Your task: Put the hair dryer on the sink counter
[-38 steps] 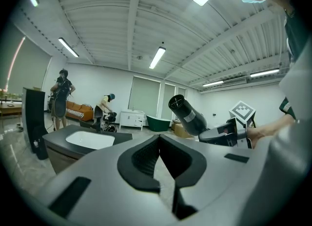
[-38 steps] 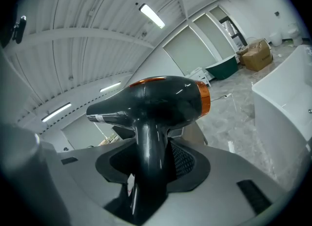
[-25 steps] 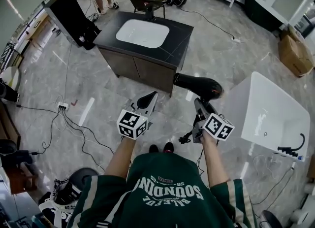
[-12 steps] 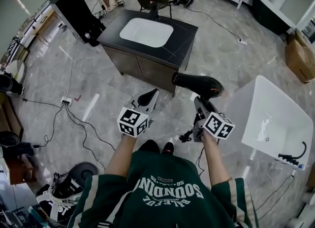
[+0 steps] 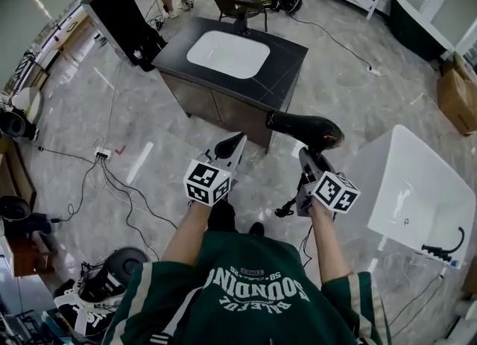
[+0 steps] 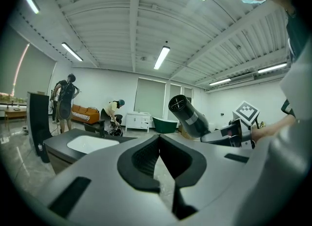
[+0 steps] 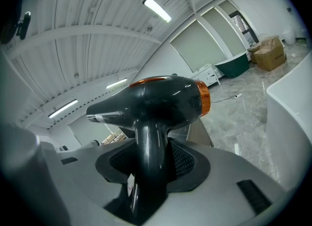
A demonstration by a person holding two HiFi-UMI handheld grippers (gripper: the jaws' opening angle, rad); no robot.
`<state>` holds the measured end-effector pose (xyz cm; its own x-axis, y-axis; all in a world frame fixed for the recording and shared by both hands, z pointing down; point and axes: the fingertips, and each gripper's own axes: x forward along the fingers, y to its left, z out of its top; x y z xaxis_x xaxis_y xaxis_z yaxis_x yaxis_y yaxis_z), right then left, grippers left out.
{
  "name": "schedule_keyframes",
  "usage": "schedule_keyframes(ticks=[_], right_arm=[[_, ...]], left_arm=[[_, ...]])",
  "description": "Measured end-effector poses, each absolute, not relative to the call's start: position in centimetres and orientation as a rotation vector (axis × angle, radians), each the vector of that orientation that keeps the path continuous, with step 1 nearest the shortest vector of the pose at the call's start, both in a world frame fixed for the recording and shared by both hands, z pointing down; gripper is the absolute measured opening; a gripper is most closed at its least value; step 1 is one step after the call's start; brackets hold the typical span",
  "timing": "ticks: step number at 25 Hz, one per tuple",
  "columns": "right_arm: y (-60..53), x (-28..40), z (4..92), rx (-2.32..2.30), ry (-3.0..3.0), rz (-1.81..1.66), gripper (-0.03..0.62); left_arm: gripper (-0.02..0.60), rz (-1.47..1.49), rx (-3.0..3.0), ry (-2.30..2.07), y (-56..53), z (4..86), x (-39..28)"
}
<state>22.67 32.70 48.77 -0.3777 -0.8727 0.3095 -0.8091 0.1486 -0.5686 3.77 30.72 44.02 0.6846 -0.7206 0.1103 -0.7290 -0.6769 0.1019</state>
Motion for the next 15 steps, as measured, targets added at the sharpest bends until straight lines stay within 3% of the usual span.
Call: schedule_keyframes(ticks=[15], right_arm=[[22.9,19.6,48.6,-1.77,2.234,-1.03,0.198]], left_arm=[[0.012,0.093,2.792,-1.051,19.0,44.7,1.9]])
